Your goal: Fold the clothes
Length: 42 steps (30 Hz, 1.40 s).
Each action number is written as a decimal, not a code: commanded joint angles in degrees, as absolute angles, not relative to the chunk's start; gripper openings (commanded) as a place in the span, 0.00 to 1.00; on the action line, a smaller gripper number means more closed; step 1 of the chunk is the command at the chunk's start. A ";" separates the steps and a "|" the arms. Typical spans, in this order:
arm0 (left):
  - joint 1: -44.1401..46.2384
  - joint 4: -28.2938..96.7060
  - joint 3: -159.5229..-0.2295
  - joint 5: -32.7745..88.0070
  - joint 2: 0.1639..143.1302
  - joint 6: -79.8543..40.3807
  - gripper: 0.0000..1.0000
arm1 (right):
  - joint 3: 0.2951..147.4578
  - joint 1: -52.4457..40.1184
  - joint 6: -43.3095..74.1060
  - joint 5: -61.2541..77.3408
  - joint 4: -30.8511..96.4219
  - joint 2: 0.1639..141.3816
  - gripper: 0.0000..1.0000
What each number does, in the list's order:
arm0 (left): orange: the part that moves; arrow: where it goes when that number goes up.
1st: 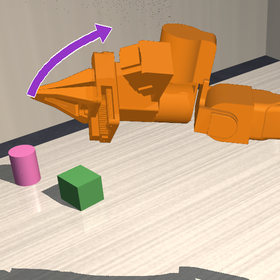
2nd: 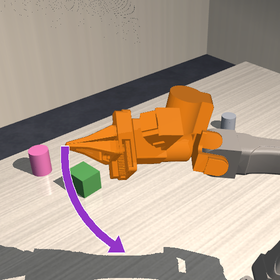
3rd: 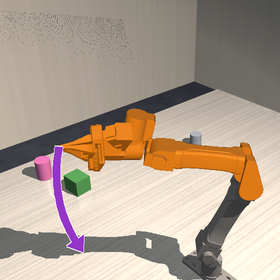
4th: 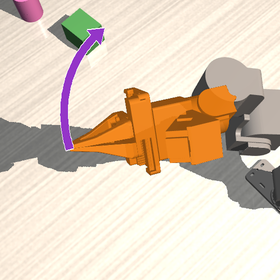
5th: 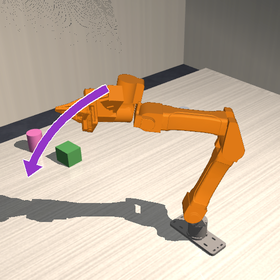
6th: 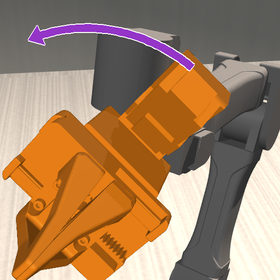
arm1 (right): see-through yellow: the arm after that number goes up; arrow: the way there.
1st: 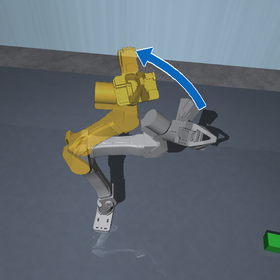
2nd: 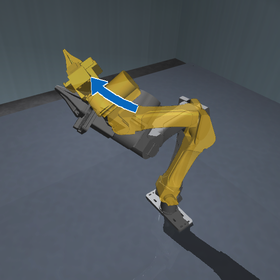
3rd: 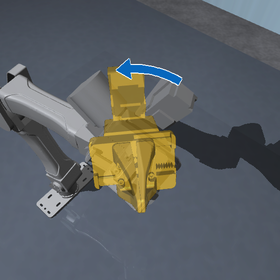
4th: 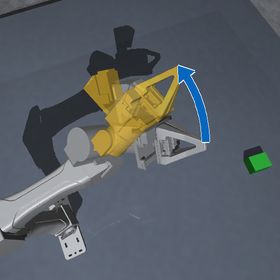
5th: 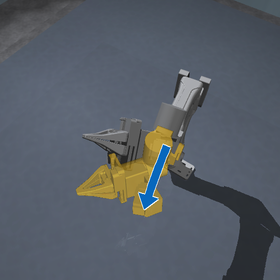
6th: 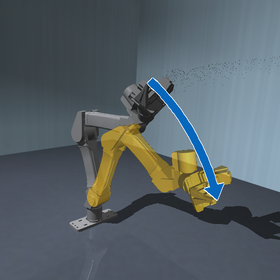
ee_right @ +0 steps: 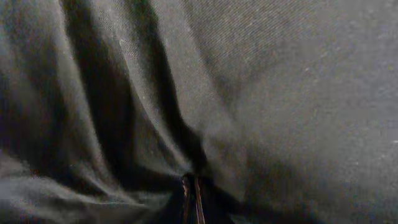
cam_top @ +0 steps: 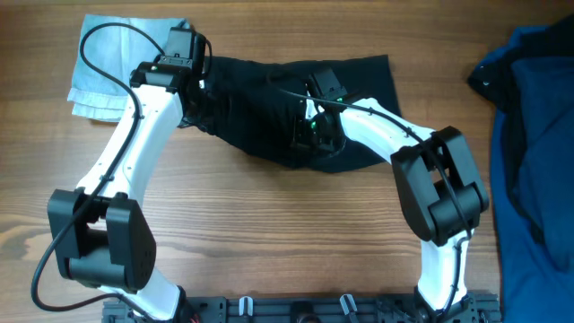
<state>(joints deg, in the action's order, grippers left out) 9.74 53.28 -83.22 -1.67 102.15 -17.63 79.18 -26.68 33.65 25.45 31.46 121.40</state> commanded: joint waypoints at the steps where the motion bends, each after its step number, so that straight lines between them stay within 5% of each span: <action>1: 9.47 54.81 -84.77 -2.42 99.31 -16.93 0.04 | 80.01 -27.03 34.44 27.51 30.74 123.68 0.04; 5: 9.52 58.22 -84.77 1.67 99.31 -17.32 0.04 | 91.15 -25.04 29.56 22.74 30.04 119.79 0.04; 13: 9.52 58.61 -84.77 1.63 99.31 -17.08 0.04 | 91.33 -26.37 30.09 17.96 16.80 128.38 0.04; 36: 9.52 58.28 -84.77 1.61 99.31 -16.62 0.04 | 97.38 -26.55 25.26 13.47 6.85 139.22 0.04; 42: 9.52 57.54 -84.79 0.36 99.31 -12.29 0.04 | 97.41 -23.49 16.71 13.21 13.91 127.31 0.08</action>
<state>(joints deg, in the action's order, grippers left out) 9.74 58.28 -83.44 0.71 101.03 -16.12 96.90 -25.76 22.17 14.48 9.58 136.09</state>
